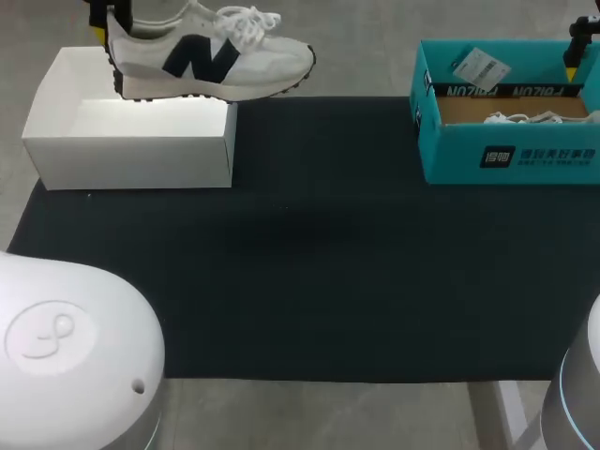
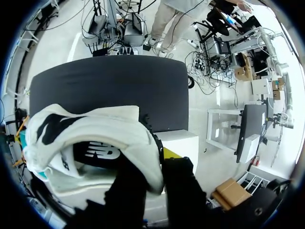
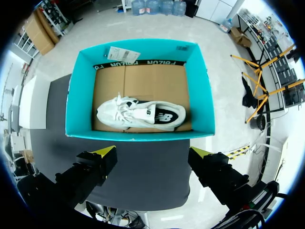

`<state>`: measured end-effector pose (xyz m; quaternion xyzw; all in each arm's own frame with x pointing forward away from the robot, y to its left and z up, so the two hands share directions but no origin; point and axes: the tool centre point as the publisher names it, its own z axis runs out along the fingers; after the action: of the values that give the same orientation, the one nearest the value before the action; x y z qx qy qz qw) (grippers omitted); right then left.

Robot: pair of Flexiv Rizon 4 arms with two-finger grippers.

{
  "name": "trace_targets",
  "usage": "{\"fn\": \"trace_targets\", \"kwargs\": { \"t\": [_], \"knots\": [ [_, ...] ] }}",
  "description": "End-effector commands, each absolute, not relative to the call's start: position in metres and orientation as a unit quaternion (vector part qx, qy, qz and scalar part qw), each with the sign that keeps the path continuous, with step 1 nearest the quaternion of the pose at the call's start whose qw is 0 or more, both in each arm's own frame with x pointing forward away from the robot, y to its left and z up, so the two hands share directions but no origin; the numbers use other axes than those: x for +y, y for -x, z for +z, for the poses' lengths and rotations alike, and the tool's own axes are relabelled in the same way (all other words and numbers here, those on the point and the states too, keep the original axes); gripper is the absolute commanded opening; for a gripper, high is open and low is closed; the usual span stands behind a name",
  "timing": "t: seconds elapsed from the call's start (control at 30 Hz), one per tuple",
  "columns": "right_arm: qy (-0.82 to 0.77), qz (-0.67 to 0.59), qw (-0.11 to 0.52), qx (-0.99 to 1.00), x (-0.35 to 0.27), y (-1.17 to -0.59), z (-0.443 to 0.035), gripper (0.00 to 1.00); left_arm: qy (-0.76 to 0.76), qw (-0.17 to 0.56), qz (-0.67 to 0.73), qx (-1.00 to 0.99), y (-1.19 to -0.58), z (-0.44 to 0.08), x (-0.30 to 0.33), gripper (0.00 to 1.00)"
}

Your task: Take the shoe out of the shoebox, open the shoe tongue, remove and reinsert the insole, then place the shoe into the shoebox

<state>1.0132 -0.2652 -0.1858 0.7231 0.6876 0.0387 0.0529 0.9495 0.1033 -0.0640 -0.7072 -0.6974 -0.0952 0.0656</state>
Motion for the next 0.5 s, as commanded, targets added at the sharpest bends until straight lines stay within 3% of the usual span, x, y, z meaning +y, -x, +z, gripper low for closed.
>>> {"fn": "trace_targets", "kwargs": {
  "t": [0.03, 0.5],
  "knots": [
    [-0.723, 0.04, 0.053, 0.688, -0.265, -1.013, -0.186, 1.0, 0.708, -0.024, -0.18, -0.682, -0.918, -0.055, 0.084, 0.0],
    [-0.723, 0.04, 0.053, 0.688, -0.265, -1.013, -0.186, 1.0, 0.724, -0.032, -0.16, -0.67, -0.838, -0.083, 0.004, 0.0]
  ]
}}
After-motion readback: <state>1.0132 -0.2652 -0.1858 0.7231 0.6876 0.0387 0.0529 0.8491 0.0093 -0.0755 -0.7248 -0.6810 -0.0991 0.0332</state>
